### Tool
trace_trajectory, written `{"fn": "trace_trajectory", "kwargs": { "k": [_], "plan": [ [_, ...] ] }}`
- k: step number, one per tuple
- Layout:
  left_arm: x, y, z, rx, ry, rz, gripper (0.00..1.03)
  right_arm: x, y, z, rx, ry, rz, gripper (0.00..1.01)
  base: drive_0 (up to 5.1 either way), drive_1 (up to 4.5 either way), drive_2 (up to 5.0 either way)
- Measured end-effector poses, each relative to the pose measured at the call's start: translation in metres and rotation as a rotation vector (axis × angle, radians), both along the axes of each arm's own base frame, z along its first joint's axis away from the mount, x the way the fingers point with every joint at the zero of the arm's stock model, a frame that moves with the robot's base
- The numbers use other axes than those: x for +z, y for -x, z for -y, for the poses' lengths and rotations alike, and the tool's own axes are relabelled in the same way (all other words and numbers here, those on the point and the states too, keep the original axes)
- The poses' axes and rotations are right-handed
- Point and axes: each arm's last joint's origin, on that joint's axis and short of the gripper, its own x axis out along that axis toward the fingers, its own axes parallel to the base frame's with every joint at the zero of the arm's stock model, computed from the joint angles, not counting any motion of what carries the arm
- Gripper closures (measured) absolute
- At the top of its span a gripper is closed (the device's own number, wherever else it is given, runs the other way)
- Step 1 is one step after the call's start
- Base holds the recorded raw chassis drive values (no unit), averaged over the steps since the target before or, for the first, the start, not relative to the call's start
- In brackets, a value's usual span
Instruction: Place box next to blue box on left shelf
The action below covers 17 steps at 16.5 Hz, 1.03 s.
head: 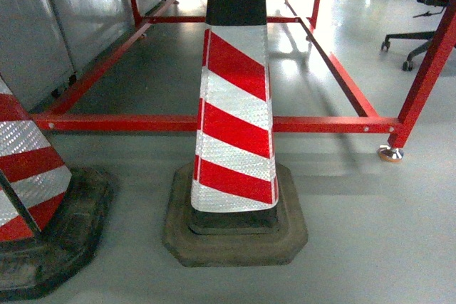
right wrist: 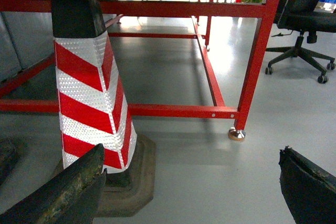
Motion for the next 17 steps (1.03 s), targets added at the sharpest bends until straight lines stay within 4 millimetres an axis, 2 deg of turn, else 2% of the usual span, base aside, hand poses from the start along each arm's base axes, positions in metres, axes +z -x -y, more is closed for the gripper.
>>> {"fn": "trace_trajectory", "kwargs": {
  "k": [17],
  "plan": [
    [0.0000, 0.0000, 0.0000, 0.000, 0.000, 0.000, 0.05, 0.0000, 0.0000, 0.0000, 0.000, 0.000, 0.000, 0.03, 0.0, 0.00, 0.0]
  ]
}}
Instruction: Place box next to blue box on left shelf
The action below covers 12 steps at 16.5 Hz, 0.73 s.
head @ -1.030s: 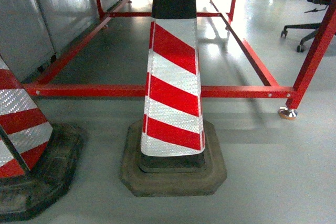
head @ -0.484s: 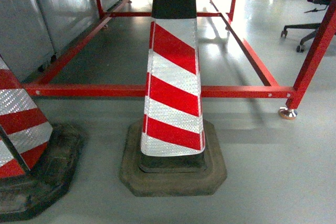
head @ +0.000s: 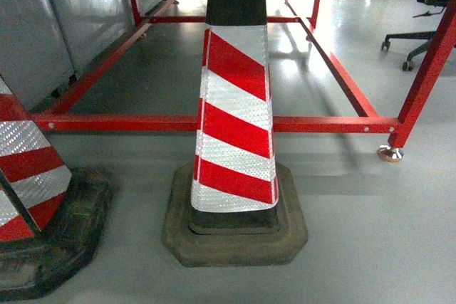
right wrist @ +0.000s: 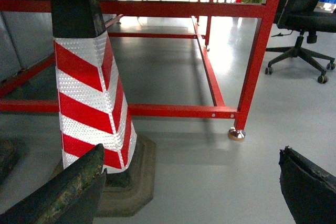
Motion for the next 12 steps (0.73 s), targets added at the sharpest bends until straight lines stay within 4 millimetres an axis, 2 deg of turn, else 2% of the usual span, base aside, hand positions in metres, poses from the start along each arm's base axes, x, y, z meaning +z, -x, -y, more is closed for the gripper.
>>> {"fn": "trace_trajectory", "kwargs": {
  "k": [12],
  "plan": [
    [-0.0001, 0.0000, -0.0001, 0.003, -0.005, -0.001, 0.05, 0.0000, 0.0000, 0.0000, 0.002, 0.004, 0.000, 0.03, 0.0, 0.00, 0.0]
  ]
}}
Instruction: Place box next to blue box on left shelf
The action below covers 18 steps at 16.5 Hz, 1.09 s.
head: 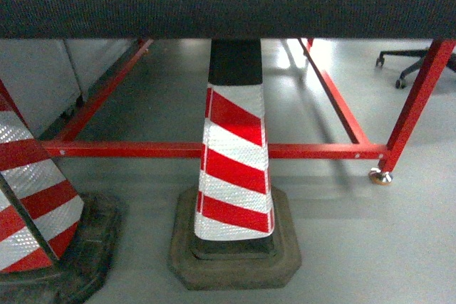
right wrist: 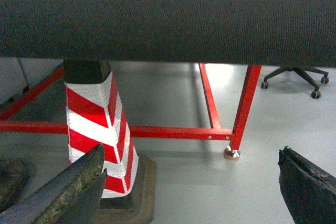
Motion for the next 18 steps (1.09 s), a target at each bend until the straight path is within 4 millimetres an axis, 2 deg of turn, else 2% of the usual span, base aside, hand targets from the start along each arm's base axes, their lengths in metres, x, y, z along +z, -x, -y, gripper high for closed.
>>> {"fn": "trace_trajectory", "kwargs": {
  "k": [18],
  "plan": [
    [0.0000, 0.0000, 0.0000, -0.002, -0.005, 0.000, 0.05, 0.0000, 0.0000, 0.0000, 0.000, -0.001, 0.000, 0.03, 0.0, 0.00, 0.0]
  ]
}}
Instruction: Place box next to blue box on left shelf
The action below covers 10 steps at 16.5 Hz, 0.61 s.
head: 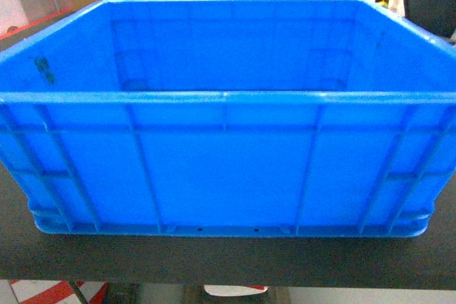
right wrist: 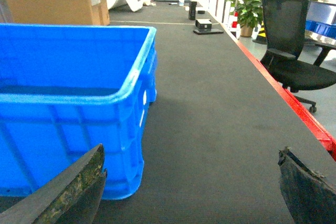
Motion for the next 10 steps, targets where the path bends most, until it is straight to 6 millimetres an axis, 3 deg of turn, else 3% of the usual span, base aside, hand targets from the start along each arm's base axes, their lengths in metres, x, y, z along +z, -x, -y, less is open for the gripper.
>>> {"fn": "trace_trajectory", "kwargs": {
  "k": [10],
  "plan": [
    [0.0000, 0.0000, 0.0000, -0.002, 0.000, 0.000, 0.05, -0.0001, 0.0000, 0.0000, 0.000, 0.000, -0.001, 0.03, 0.0, 0.00, 0.0]
  ]
}}
